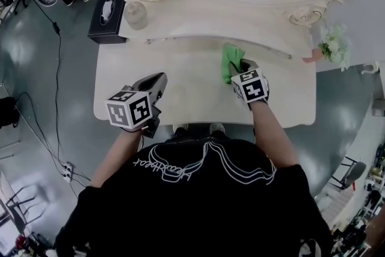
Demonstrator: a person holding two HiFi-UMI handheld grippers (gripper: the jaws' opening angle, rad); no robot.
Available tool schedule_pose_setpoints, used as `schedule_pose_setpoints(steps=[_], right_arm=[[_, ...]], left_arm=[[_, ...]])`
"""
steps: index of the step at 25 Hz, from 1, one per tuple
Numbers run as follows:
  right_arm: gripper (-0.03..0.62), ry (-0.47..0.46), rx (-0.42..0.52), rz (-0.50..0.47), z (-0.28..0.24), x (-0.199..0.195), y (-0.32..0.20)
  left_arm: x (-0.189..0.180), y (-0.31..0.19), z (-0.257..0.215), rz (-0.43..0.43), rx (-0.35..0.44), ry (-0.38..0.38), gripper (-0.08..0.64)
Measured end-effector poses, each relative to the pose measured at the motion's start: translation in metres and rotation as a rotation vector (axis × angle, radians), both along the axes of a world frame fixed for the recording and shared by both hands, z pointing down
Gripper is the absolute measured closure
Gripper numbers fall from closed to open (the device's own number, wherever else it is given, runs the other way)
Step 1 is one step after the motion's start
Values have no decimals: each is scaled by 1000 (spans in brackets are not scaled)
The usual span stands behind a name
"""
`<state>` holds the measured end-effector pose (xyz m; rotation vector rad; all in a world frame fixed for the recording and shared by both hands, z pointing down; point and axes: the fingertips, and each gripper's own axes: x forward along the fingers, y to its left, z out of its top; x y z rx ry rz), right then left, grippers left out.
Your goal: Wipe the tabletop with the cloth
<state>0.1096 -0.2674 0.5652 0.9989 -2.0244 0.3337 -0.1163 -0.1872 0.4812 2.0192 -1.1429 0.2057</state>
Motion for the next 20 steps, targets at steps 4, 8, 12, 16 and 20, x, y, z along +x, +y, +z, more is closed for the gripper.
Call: schedule_pose_setpoints(steps=[4,8,12,16,20], right_arm=[[538,-15,-1,5,0,16,-1],[538,-32,-7,5,0,27,-2],[538,-42,-2,-2,-1,38,-3],[538,-54,2,3,0,49,-3],[538,-58,4,4,-1,61,-1]], left_arm=[[19,-1,-4,9,-1,22,556],[32,-3,-9,9,-2,6,555],[50,-3,-13,18,5,-1,555],[63,-3,-14,18,1,5,557],[73,0,-14,4,-14,12,556]])
